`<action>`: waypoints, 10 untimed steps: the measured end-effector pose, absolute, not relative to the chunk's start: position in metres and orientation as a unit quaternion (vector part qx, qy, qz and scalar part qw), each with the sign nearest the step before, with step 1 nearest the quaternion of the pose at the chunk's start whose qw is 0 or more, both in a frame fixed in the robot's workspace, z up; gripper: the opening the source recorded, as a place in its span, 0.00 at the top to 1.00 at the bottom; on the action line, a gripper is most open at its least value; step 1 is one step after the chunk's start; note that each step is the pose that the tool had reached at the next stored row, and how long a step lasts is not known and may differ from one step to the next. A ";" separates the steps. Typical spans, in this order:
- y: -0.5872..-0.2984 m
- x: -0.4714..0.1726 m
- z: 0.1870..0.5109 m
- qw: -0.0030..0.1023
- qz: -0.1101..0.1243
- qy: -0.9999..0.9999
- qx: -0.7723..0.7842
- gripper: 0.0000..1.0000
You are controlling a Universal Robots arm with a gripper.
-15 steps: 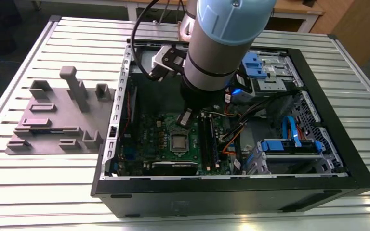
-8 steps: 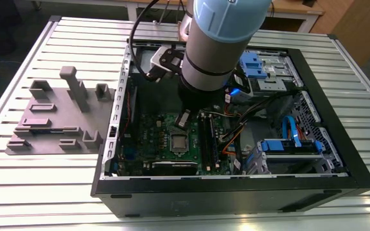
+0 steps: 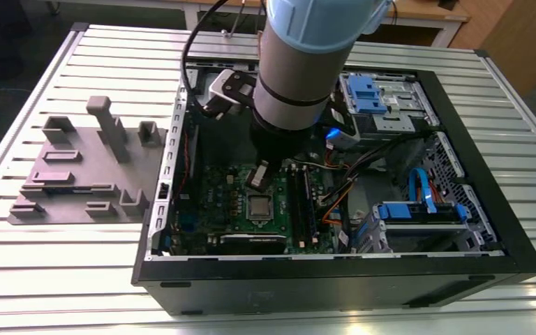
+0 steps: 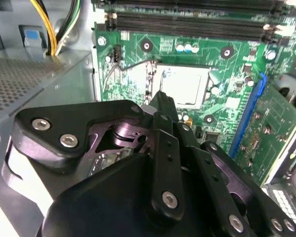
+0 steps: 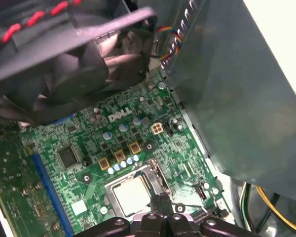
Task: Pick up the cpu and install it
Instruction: 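Close the cpu cover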
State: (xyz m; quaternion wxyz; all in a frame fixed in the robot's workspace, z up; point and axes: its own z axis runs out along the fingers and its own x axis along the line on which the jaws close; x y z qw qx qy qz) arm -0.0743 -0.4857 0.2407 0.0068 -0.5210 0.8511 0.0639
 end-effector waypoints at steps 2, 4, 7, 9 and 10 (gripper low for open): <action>-0.486 -0.077 0.241 0.007 0.064 0.851 -0.521 0.90; -0.486 -0.079 0.241 0.008 0.064 0.851 -0.521 0.90; -0.486 -0.081 0.241 0.008 0.063 0.851 -0.521 0.90; -0.486 -0.081 0.241 0.008 0.063 0.851 -0.521 0.90; -0.486 -0.082 0.241 0.008 0.063 0.851 -0.521 0.90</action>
